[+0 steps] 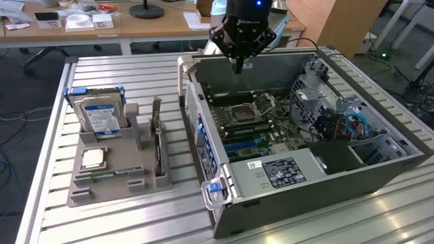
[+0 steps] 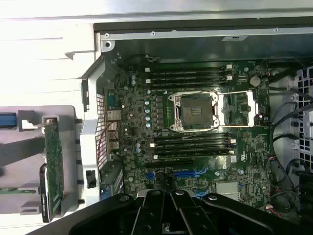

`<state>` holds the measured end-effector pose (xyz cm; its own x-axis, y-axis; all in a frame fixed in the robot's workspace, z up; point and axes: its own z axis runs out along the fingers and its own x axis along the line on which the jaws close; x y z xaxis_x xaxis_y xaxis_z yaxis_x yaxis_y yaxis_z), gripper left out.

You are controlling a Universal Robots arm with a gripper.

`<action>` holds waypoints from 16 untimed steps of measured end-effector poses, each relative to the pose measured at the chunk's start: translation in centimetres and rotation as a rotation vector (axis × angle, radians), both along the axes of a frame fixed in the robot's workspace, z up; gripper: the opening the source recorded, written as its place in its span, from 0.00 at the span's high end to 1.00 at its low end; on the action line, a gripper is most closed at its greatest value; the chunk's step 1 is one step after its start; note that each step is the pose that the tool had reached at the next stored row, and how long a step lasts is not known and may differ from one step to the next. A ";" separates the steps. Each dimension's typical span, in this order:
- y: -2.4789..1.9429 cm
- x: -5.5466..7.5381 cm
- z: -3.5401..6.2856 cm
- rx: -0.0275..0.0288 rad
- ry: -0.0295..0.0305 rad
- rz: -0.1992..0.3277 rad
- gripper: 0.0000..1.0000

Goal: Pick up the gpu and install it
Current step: 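Reach for the gpu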

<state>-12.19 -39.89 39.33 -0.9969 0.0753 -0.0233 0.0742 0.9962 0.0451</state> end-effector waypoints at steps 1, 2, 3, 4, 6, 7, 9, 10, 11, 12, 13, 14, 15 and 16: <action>0.00 0.0 0.00 0.0000 0.0000 0.000 0.89; 0.00 0.0 0.00 0.0000 0.0000 0.000 0.89; 0.00 0.0 0.00 0.0000 0.0000 0.000 0.89; 0.00 0.0 0.00 0.0000 0.0000 0.000 0.89; 0.00 0.0 0.00 0.0000 0.0000 0.000 0.89; 0.00 0.0 0.00 0.0000 0.0000 0.000 0.89; 0.00 0.0 0.00 0.0000 0.0000 0.000 0.89; 0.00 0.0 0.00 0.0000 0.0000 0.000 0.89; 0.00 -0.1 -0.01 0.0002 -0.0002 0.000 0.89; 0.00 -0.1 -0.01 0.0002 -0.0003 0.000 0.89; 0.00 -0.2 -0.01 0.0002 -0.0002 0.000 0.89; 0.00 -0.2 0.00 0.0000 0.0000 0.000 0.89; 0.00 -0.4 0.00 -0.0001 0.0000 0.000 0.89; 0.00 -0.5 0.00 0.0000 -0.0001 0.000 0.89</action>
<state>-12.69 -39.89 39.33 -0.9969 0.0753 -0.0233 0.0742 0.9962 0.0451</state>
